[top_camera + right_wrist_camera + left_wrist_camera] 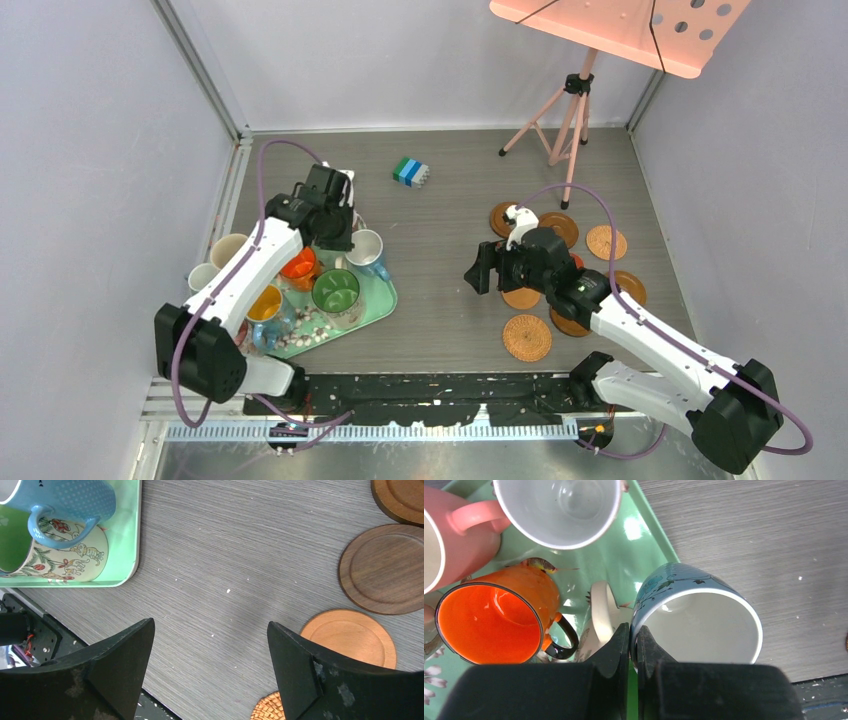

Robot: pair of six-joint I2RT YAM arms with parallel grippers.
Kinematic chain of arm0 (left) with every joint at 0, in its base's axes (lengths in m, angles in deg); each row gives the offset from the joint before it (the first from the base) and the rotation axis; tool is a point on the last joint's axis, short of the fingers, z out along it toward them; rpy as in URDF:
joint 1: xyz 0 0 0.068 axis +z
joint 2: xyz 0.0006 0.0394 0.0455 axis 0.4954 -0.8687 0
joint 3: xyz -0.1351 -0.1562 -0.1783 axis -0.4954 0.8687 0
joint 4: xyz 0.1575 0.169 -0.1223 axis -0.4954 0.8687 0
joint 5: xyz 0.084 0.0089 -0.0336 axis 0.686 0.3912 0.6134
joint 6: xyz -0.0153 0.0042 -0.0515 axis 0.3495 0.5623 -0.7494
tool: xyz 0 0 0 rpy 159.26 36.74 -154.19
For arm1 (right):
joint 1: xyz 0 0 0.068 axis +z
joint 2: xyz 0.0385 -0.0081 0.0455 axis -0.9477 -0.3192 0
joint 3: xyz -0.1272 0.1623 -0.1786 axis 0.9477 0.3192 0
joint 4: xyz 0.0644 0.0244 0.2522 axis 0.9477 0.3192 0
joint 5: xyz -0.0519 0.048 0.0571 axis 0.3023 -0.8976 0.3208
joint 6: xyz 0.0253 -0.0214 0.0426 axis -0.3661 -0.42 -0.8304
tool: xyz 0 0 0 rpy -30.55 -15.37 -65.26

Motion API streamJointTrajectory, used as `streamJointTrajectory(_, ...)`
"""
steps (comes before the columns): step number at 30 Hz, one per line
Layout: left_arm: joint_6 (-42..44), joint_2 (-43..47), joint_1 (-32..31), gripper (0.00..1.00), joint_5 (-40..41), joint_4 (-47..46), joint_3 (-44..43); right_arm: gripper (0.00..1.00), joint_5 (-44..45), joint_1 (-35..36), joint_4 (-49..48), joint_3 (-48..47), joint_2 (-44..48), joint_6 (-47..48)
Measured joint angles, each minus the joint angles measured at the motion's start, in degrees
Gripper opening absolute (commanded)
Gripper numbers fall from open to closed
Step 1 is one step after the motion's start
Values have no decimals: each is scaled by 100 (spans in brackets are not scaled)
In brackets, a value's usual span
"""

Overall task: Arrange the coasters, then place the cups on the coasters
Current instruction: Pick up the cup from the tray, then place the cup at the center of the board.

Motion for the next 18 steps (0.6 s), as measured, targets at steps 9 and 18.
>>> streamJointTrajectory(9,-90,422,-844,0,138,68,-186,84,-66,0,26,-39,2,-256)
streamJointTrajectory(18,-450,70,-1803,0,286,-13,-208,77,-85,0,22,-39,-61,-487)
